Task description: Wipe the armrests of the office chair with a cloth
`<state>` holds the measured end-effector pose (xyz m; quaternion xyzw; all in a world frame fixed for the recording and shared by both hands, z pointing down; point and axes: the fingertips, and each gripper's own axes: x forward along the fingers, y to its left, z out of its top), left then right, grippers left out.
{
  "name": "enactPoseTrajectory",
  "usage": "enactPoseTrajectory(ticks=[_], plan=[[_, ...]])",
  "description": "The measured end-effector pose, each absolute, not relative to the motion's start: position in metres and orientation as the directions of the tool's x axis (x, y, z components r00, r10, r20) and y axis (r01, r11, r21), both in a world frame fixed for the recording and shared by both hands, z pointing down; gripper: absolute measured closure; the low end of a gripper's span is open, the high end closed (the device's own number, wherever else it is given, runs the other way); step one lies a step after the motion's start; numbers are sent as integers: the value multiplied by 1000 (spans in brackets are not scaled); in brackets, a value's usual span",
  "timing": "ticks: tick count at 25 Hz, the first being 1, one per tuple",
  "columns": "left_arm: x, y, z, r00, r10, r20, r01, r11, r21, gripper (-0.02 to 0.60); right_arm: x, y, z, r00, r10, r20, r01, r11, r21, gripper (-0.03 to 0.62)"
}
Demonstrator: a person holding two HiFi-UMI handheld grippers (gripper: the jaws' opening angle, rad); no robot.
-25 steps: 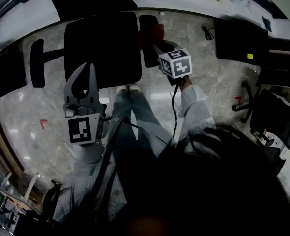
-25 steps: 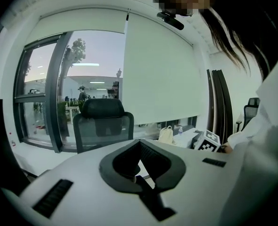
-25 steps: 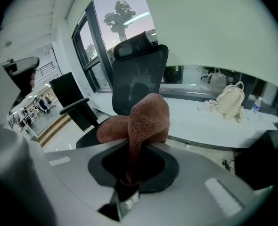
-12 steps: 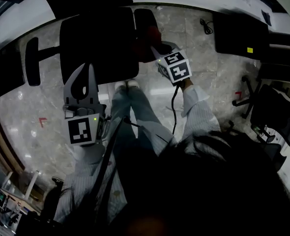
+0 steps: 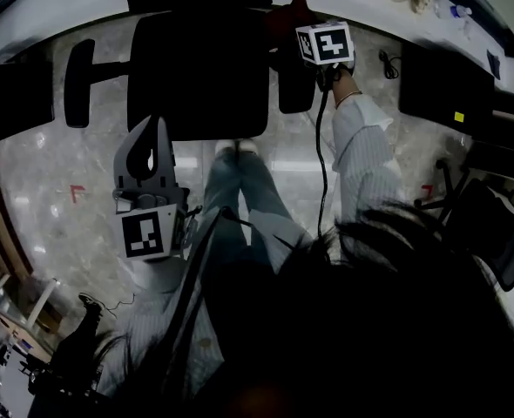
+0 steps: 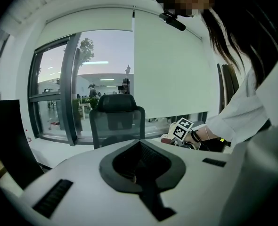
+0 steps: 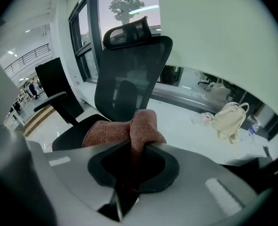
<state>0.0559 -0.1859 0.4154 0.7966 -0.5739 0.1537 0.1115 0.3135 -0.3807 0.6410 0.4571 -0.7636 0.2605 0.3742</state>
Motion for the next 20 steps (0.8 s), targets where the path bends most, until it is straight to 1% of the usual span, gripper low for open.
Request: enactPoseTrajectory(ticks=[3,7,11,13,16,20], plan=[[54,-185,414,304,-881,361,-946,-326,2,578,311,-365,640,-315,-495,809,-900,427,-90,559],[65,-185,406,339,-878,338,-933,-359,3,578,305,-313,636,-392,-445,805,-863,482,-154,559],[84,-184,379,375,-883,281,-921,-391,1,578,306,-244,622,-426,-406,808,-830,530,-171,559],[92,-182,364,391,-885,253,-913,-408,-17,578,306,-210,615,-440,-407,801,-828,529,-187,559],[98,-173,351,399,-883,248,-907,-420,-38,578,308,-173,606,-451,-427,783,-842,496,-215,559],[98,-160,344,385,-890,244,-915,-403,-27,578,313,-155,605,-437,-473,765,-866,452,-215,559]])
